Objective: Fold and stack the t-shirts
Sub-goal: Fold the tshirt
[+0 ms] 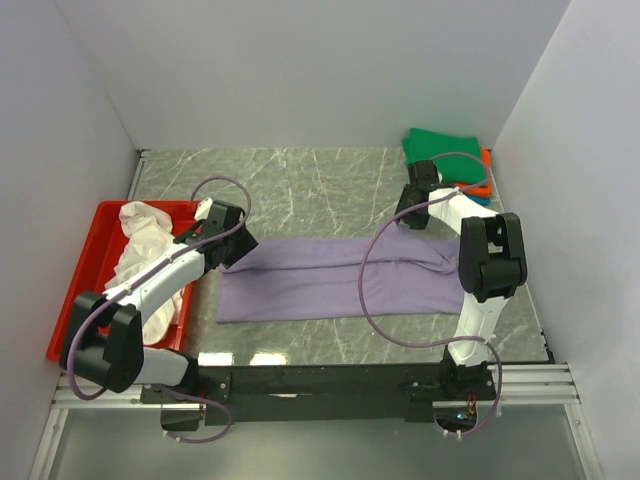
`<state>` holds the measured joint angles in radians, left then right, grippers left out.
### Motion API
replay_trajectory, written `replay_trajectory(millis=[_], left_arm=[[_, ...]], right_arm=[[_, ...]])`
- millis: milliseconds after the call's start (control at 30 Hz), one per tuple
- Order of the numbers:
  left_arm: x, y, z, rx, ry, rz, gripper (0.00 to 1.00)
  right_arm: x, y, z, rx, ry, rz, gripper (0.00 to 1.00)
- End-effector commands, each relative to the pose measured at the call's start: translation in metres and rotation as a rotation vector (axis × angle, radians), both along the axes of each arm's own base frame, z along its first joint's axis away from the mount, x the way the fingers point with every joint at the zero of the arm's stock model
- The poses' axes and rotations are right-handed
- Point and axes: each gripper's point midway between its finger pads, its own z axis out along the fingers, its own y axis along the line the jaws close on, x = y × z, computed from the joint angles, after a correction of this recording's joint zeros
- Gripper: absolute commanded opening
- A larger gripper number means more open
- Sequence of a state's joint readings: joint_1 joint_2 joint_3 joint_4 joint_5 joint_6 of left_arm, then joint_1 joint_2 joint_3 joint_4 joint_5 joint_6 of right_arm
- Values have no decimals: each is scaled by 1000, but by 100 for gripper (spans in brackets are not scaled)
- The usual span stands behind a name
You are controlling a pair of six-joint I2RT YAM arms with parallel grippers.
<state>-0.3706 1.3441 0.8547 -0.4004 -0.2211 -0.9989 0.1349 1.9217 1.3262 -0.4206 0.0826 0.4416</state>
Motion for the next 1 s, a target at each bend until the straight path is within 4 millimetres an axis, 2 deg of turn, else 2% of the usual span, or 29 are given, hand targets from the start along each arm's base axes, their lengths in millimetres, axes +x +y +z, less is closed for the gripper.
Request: replay_trajectory(millis=[0, 167, 267, 500, 600, 967], left_arm=[[14, -11, 15, -11, -49, -37, 57], [14, -12, 9, -5, -37, -39, 57], [13, -12, 6, -2, -27, -37, 56], [12, -11, 0, 1, -13, -31, 56], [13, -11, -1, 4, -10, -28, 56], [10, -9, -10, 9, 15, -16, 56]], right_arm=[[6, 9, 4, 7, -19, 38, 51], [4, 16, 3, 53, -30, 44, 47], [1, 19, 3, 72, -31, 52, 36], [-11, 26, 8, 115, -37, 69, 4], [-14, 26, 14, 121, -49, 71, 0], [-41, 27, 46, 167, -138, 64, 0]])
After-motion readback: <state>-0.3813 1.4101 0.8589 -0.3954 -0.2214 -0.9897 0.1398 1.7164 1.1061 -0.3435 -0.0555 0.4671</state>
